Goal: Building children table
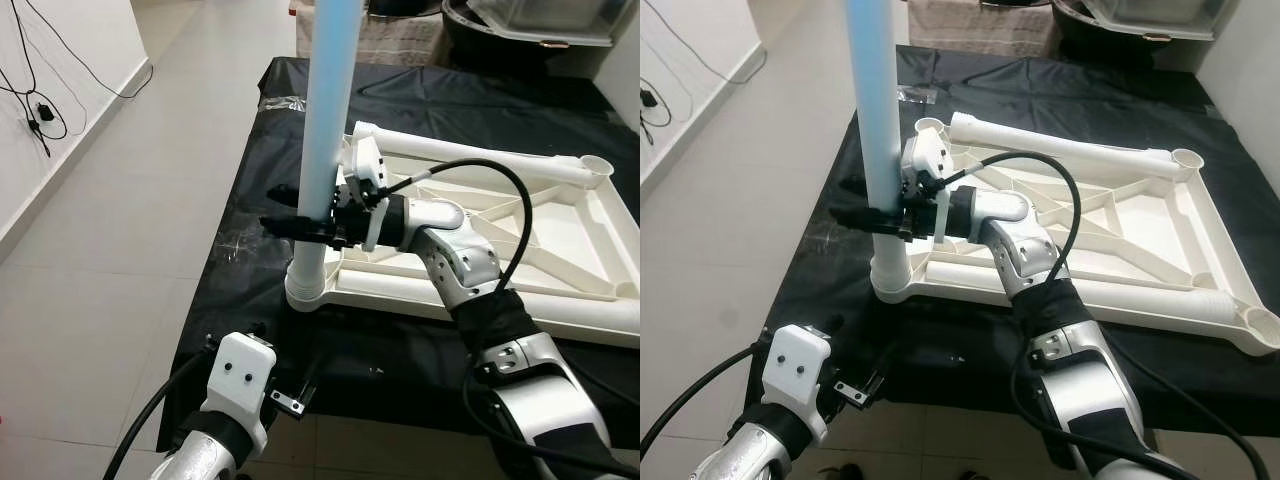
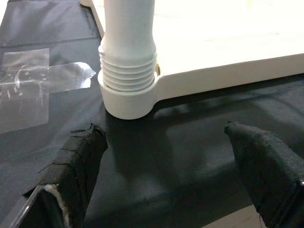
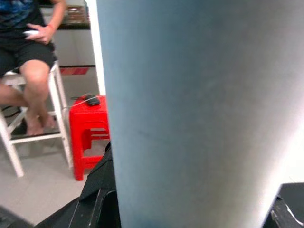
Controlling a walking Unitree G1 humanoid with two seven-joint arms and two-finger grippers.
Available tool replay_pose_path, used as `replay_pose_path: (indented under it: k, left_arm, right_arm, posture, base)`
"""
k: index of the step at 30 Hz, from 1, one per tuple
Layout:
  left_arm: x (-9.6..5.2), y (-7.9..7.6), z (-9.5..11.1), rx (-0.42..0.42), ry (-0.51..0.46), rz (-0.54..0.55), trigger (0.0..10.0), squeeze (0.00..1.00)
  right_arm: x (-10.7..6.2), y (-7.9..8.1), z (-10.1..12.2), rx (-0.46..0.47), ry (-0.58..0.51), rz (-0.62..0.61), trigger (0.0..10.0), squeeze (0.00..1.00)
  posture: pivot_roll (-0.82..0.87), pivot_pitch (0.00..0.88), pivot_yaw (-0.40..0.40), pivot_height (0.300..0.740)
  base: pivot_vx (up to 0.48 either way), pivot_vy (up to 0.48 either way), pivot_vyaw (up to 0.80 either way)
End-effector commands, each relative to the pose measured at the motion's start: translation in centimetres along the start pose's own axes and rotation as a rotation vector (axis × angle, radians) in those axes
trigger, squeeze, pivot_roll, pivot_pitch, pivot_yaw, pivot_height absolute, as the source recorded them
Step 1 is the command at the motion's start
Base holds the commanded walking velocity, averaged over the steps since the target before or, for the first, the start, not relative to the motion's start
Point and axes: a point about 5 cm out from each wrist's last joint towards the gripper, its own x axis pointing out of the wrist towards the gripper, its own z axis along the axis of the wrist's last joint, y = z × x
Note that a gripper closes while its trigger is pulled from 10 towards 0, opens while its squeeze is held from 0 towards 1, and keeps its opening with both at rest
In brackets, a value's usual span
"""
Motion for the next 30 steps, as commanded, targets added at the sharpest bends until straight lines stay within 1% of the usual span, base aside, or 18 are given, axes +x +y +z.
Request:
replay_pose_path:
  k: [1,3,4,8,11,12,13,15,16,18,19,21,22,23,25,26,28,30]
  left_arm:
    - [-0.1,-0.1,-0.3,-0.009,0.022,-0.006,10.0,0.00]
    - [-0.1,-0.1,-0.3,-0.009,0.021,-0.006,10.0,0.00]
    - [-0.1,-0.1,-0.3,-0.010,0.022,-0.004,10.0,0.00]
    - [-0.1,-0.1,-0.4,-0.011,0.022,-0.003,10.0,0.00]
    - [-0.1,-0.1,-0.5,-0.012,0.022,-0.003,10.0,0.00]
    - [-0.1,-0.1,-0.5,-0.011,0.023,-0.003,10.0,0.00]
    - [-0.1,-0.1,-0.5,-0.011,0.023,-0.003,10.0,0.00]
    - [0.0,0.0,-0.5,-0.011,0.024,-0.004,10.0,0.00]
    - [0.0,0.0,-0.5,-0.011,0.024,-0.004,10.0,0.00]
    - [0.1,0.0,-0.6,-0.010,0.024,-0.006,10.0,0.00]
    - [0.1,0.0,-0.6,-0.010,0.024,-0.006,10.0,0.00]
    - [0.1,0.0,-0.7,-0.007,0.024,-0.008,10.0,0.00]
    - [0.2,0.1,-0.7,-0.005,0.024,-0.008,10.0,0.00]
    - [0.2,0.1,-0.7,-0.005,0.024,-0.008,10.0,0.00]
    - [0.3,0.2,-0.7,-0.002,0.023,-0.010,10.0,0.00]
    - [0.3,0.2,-0.7,-0.002,0.023,-0.010,10.0,0.00]
    - [0.4,0.2,-0.8,0.000,0.023,-0.011,10.0,0.00]
    - [0.6,0.3,-0.9,0.001,0.022,-0.013,10.0,0.00]
  right_arm:
    - [-0.9,0.8,-5.0,0.158,0.171,-0.092,10.0,0.00]
    - [-1.0,1.0,-5.1,0.162,0.167,-0.098,10.0,0.00]
    - [-1.2,1.4,-5.3,0.170,0.166,-0.131,10.0,0.00]
    - [-1.5,1.5,-5.6,0.173,0.171,-0.183,10.0,0.00]
    - [-2.0,1.7,-5.9,0.188,0.186,-0.306,10.0,0.00]
    - [-2.2,1.6,-6.0,0.189,0.203,-0.379,10.0,0.00]
    - [-2.2,1.6,-6.0,0.189,0.203,-0.379,10.0,0.00]
    - [-2.4,1.5,-5.9,0.188,0.224,-0.462,10.0,0.00]
    - [-2.4,1.5,-5.9,0.188,0.224,-0.462,10.0,0.00]
    - [-3.0,1.0,-6.0,0.225,0.237,-0.664,10.0,0.00]
    - [-3.0,1.0,-6.0,0.225,0.237,-0.664,10.0,0.00]
    - [-3.9,0.8,-5.9,0.256,0.225,-0.877,10.0,0.00]
    - [-4.1,1.2,-5.7,0.245,0.209,-0.936,10.0,0.00]
    - [-4.1,1.2,-5.7,0.245,0.209,-0.936,10.0,0.00]
    - [-4.4,2.1,-5.2,0.202,0.179,-1.001,10.0,0.00]
    - [-4.4,2.1,-5.2,0.202,0.179,-1.001,10.0,0.00]
    - [-4.5,3.4,-4.6,0.132,0.146,-1.043,10.0,0.00]
    - [-4.5,4.1,-4.1,0.076,0.115,-1.073,10.0,0.00]
  posture:
    - [0.07,0.252,-0.069,0.740]
    - [0.07,0.252,-0.069,0.740]
    - [0.07,0.250,-0.070,0.740]
    - [0.07,0.243,-0.071,0.740]
    - [0.07,0.233,-0.069,0.740]
    - [0.06,0.228,-0.068,0.740]
    - [0.06,0.228,-0.068,0.740]
    - [0.06,0.228,-0.068,0.740]
    - [0.06,0.228,-0.068,0.740]
    - [0.06,0.216,-0.066,0.740]
    - [0.06,0.216,-0.066,0.740]
    - [0.06,0.210,-0.066,0.740]
    - [0.06,0.210,-0.065,0.740]
    - [0.06,0.210,-0.065,0.740]
    - [0.06,0.210,-0.062,0.740]
    - [0.06,0.210,-0.062,0.740]
    - [0.06,0.205,-0.060,0.740]
    - [0.05,0.200,-0.059,0.740]
  base:
    - [0.000,0.000,0.00]
    - [0.000,0.000,0.00]
    - [0.000,0.000,0.00]
    - [0.000,0.000,0.00]
    - [0.000,0.000,0.00]
    - [0.000,0.000,0.00]
    - [0.000,0.000,0.00]
    - [0.000,0.000,0.00]
    - [0.000,0.000,0.00]
    - [0.000,0.000,0.00]
    - [0.000,0.000,0.00]
    - [0.000,0.000,0.00]
    - [0.000,0.000,0.00]
    - [0.000,0.000,0.00]
    - [0.000,0.000,0.00]
    - [0.000,0.000,0.00]
    - [0.000,0.000,0.00]
    - [0.000,0.000,0.00]
